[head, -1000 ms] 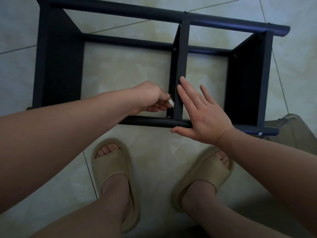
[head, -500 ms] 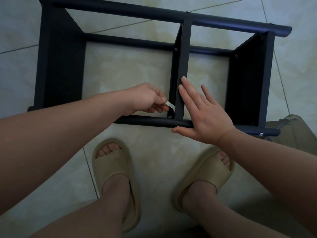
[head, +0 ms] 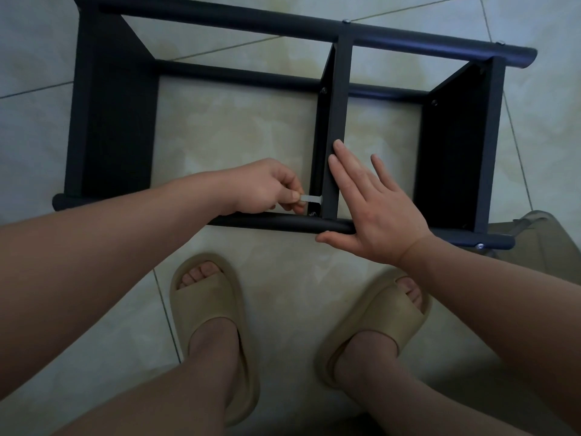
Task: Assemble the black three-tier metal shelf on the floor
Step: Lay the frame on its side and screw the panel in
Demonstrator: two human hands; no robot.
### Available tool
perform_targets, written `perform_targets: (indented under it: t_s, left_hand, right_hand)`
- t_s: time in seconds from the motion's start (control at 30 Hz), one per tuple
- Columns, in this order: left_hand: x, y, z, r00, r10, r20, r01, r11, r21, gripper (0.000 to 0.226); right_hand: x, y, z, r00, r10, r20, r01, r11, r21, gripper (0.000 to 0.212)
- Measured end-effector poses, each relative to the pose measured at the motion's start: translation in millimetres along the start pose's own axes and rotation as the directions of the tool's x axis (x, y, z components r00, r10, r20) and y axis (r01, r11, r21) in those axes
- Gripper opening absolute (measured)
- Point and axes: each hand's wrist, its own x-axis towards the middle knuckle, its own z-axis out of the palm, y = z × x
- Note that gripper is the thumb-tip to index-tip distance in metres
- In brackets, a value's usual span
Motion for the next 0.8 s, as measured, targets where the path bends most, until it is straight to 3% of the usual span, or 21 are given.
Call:
perform_targets:
  t_s: [0.3, 0.57, 0.8]
  left_hand:
    - [0.8, -1.0, 1.8, 0.999, 0.025, 0.026, -0.029, 0.984, 0.174, 0.018]
    - [-1.5, 2.7, 4.1, 1.0, 0.012, 0.029, -0.018, 0.975, 0.224, 0.021]
    - [-1.1, 4.8, -3.0, 0.995, -0.016, -0.102, 0.049, 0.943, 0.329, 0.016]
  right_hand:
    - [-0.1, 0.1, 0.0, 1.0, -0.001, -0.002, 0.001, 1.0, 0.0, 0.106]
    - [0.2, 0.2, -0.2, 1.0, -0.001, 0.009, 0.001, 1.0, 0.0, 0.106]
    - [0.6, -0.3, -1.0, 1.0, -0.001, 0.007, 0.001, 1.0, 0.003, 0.106]
